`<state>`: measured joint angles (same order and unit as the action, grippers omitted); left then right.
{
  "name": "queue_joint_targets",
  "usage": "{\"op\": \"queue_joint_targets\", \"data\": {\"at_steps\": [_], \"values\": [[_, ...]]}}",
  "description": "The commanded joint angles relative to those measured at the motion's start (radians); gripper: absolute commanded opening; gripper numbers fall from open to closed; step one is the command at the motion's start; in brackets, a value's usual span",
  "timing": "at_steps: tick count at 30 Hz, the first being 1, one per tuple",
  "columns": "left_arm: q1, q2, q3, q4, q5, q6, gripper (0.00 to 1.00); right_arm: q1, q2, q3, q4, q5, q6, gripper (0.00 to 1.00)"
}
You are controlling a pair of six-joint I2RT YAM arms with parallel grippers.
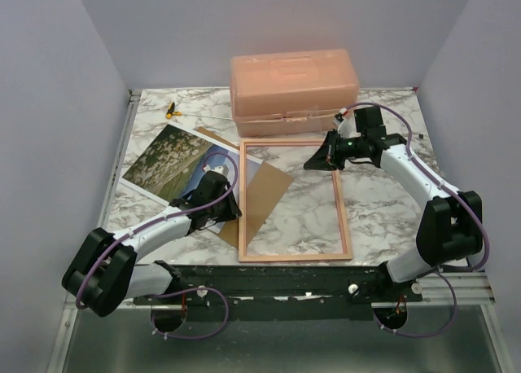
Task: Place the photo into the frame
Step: Place the photo frame item in the photo frame.
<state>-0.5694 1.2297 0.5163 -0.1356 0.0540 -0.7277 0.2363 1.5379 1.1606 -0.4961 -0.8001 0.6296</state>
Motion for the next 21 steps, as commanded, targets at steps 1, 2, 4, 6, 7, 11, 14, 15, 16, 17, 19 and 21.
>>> {"op": "queue_joint_targets", "data": {"at_steps": [1,2,4,6,7,11,14,15,16,17,19,21], "values": [[0.005,0.037,-0.014,-0.067,-0.039,0.036,0.23,-0.008,0.025,0.046,-0.029,-0.028,-0.030,0.01],[0.005,0.037,-0.014,-0.068,-0.040,0.036,0.23,-0.009,0.025,0.049,-0.031,-0.029,-0.031,0.01],[0.005,0.039,-0.012,-0.067,-0.040,0.036,0.23,-0.012,0.022,0.051,-0.033,-0.030,-0.031,0.01],[0.005,0.040,-0.011,-0.068,-0.040,0.036,0.23,-0.013,0.019,0.050,-0.035,-0.030,-0.029,0.01],[0.005,0.041,-0.012,-0.067,-0.039,0.036,0.23,-0.012,0.016,0.046,-0.035,-0.031,-0.028,0.01],[0.005,0.038,-0.013,-0.068,-0.040,0.036,0.23,-0.023,0.009,0.040,-0.044,-0.021,-0.033,0.01],[0.005,0.040,-0.012,-0.068,-0.040,0.037,0.23,-0.023,0.014,0.015,-0.025,-0.061,-0.023,0.01],[0.005,0.041,-0.010,-0.067,-0.039,0.036,0.23,-0.023,0.012,0.001,-0.011,-0.067,-0.015,0.01],[0.005,0.042,-0.011,-0.068,-0.039,0.037,0.23,-0.023,0.008,-0.010,0.003,-0.064,-0.009,0.01],[0.005,0.042,-0.011,-0.067,-0.039,0.036,0.23,-0.024,0.004,-0.021,0.011,-0.057,-0.006,0.01],[0.005,0.042,-0.012,-0.068,-0.039,0.037,0.23,-0.024,0.004,-0.032,0.015,-0.054,-0.007,0.01],[0.005,0.040,-0.012,-0.068,-0.040,0.036,0.23,-0.023,0.002,-0.040,0.018,-0.052,-0.008,0.01]]}}
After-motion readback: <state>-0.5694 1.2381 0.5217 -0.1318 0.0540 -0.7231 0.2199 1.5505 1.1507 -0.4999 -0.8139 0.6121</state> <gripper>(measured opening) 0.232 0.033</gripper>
